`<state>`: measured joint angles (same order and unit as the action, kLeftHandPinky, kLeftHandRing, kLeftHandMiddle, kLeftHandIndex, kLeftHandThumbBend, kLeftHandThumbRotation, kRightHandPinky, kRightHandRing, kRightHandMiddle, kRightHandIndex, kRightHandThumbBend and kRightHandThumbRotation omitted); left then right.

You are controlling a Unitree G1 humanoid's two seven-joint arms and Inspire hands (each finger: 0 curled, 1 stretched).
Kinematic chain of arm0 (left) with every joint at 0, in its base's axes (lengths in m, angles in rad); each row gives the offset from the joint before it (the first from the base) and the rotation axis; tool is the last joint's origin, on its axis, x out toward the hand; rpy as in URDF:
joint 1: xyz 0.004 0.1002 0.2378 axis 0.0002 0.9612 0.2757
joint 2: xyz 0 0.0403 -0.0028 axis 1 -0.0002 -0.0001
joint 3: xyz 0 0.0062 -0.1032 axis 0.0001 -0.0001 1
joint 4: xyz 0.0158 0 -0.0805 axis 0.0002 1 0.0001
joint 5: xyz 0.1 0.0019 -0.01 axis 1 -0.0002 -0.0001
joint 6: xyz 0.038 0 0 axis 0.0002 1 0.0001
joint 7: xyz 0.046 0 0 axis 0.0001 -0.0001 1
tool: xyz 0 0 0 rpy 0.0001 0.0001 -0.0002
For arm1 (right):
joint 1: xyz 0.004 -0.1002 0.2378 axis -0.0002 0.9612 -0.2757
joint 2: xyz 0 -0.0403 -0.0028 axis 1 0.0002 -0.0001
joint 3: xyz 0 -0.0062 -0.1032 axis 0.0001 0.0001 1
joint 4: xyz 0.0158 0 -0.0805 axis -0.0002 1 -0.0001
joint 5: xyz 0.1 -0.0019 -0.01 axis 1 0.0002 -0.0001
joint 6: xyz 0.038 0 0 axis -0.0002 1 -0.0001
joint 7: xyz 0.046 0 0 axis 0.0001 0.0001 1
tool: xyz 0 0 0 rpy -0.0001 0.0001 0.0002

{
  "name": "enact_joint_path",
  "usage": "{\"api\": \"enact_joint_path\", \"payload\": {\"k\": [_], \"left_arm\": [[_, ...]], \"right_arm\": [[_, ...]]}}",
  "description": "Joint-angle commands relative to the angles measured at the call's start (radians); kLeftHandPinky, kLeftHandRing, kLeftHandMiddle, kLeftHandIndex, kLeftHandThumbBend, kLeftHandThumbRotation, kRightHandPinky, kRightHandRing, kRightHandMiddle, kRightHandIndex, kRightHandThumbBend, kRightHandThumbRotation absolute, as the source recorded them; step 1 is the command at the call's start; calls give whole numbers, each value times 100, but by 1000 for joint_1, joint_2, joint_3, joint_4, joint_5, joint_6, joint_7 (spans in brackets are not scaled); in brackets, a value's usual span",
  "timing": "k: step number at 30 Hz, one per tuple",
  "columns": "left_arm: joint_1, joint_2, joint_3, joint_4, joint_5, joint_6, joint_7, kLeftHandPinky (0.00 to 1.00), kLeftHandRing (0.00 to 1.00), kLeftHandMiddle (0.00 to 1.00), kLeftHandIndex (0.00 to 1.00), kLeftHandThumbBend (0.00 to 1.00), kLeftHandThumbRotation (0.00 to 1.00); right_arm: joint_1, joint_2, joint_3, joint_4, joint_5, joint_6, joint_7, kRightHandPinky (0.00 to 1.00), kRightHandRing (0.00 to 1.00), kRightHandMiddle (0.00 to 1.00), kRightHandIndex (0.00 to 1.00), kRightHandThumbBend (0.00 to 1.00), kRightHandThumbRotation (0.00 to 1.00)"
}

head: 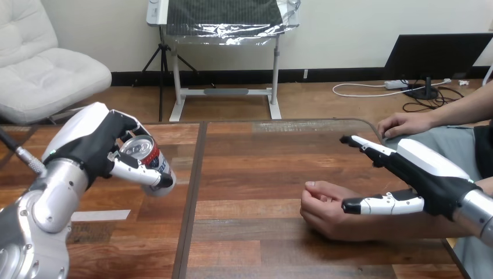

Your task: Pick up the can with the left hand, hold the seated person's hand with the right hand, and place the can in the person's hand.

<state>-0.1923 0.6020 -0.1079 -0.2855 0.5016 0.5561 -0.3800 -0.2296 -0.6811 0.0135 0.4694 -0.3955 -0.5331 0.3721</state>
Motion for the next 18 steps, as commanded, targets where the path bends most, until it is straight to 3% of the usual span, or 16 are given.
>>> {"api": "enact_joint_path", "payload": {"k": [1, 18], "left_arm": [[-69, 4, 43, -61, -3, -5, 7, 21, 30, 39, 50, 66, 0], [-71, 12, 43, -89, 3, 21, -17, 24, 32, 41, 49, 65, 0]], "right_arm": [[-104, -48, 30, 56, -7, -43, 12, 89, 96, 96, 97, 100, 78], [-164, -124, 83, 183, -16, -86, 82, 99, 97, 96, 96, 100, 74]]}}
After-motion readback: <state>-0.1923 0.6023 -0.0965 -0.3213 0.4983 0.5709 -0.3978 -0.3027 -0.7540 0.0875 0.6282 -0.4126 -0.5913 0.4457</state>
